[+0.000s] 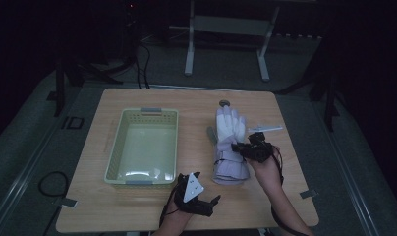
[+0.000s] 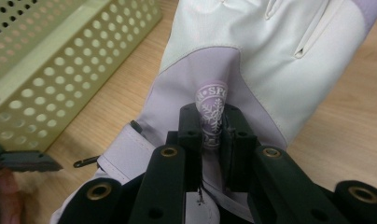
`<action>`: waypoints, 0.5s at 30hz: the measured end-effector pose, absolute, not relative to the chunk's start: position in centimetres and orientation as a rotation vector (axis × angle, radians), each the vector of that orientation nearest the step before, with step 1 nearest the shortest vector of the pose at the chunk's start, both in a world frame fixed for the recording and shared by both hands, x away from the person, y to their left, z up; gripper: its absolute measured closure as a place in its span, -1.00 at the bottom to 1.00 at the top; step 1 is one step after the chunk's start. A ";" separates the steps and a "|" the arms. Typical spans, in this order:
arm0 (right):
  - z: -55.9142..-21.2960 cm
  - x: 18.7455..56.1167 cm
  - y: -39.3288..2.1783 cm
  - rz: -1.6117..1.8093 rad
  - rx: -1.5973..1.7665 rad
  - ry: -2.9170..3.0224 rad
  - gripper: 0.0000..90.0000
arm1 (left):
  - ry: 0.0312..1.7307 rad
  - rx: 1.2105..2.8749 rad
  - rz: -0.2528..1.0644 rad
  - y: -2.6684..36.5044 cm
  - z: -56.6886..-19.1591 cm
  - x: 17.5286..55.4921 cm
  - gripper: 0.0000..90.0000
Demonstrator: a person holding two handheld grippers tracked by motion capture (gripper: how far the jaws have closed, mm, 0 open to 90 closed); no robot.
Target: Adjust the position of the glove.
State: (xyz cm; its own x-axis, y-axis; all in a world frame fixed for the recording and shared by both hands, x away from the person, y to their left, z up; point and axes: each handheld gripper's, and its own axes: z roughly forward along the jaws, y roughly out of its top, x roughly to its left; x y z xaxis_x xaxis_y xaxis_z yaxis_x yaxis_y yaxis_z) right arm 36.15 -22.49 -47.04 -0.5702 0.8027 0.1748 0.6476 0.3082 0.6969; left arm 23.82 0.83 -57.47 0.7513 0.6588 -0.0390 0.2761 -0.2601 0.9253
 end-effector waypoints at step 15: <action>-50.4 37.5 -21.9 0.997 1.380 2.428 0.75 | 0.727 1.844 0.429 0.9 -57.5 23.9 -1.00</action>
